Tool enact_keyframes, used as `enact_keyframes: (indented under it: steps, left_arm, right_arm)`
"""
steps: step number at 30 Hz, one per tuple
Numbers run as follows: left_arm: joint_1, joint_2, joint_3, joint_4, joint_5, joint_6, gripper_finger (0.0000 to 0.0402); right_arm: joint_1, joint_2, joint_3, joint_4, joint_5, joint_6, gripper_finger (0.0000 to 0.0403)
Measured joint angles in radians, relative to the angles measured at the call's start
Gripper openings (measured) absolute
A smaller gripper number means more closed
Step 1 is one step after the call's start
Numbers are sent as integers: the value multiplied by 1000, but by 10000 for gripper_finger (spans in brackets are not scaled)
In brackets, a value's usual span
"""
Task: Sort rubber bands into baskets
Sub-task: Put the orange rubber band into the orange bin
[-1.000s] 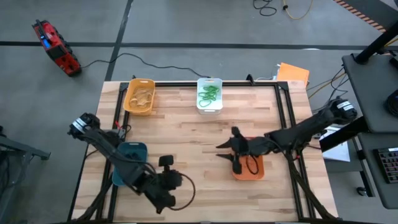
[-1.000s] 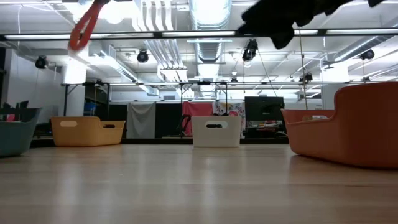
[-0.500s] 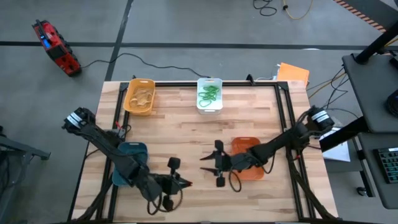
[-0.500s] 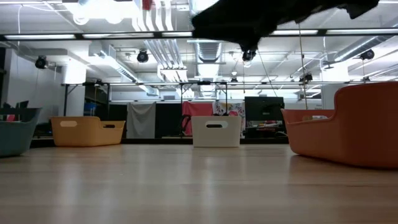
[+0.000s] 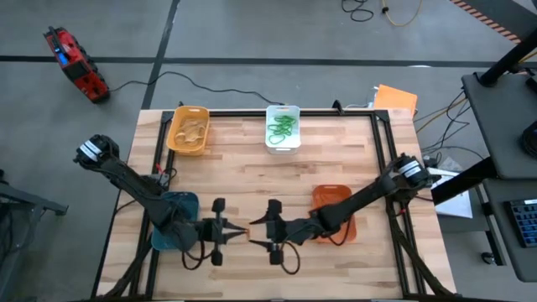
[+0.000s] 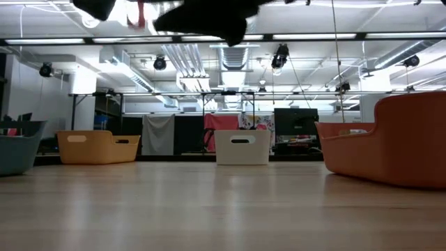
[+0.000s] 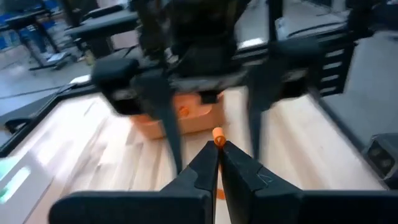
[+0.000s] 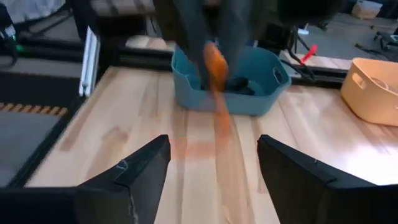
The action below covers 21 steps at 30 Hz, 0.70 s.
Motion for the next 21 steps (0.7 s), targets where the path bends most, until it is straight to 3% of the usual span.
enact_keyframes:
  steps: [7,12,16,21]
  left_arm:
    - [1,-4,-20,-1,-22,-22,0]
    - [1,-2,-7,-2,-22,-18,0]
    - [1,-2,7,-4,-22,-10,0]
    - [1,-2,8,-7,-79,-34,3]
  right_arm:
    - [-15,43,88,-45,9,25,243]
    - [-35,42,94,-36,10,46,223]
    - [-42,42,94,-38,10,44,183]
    - [-43,42,94,-40,10,21,96]
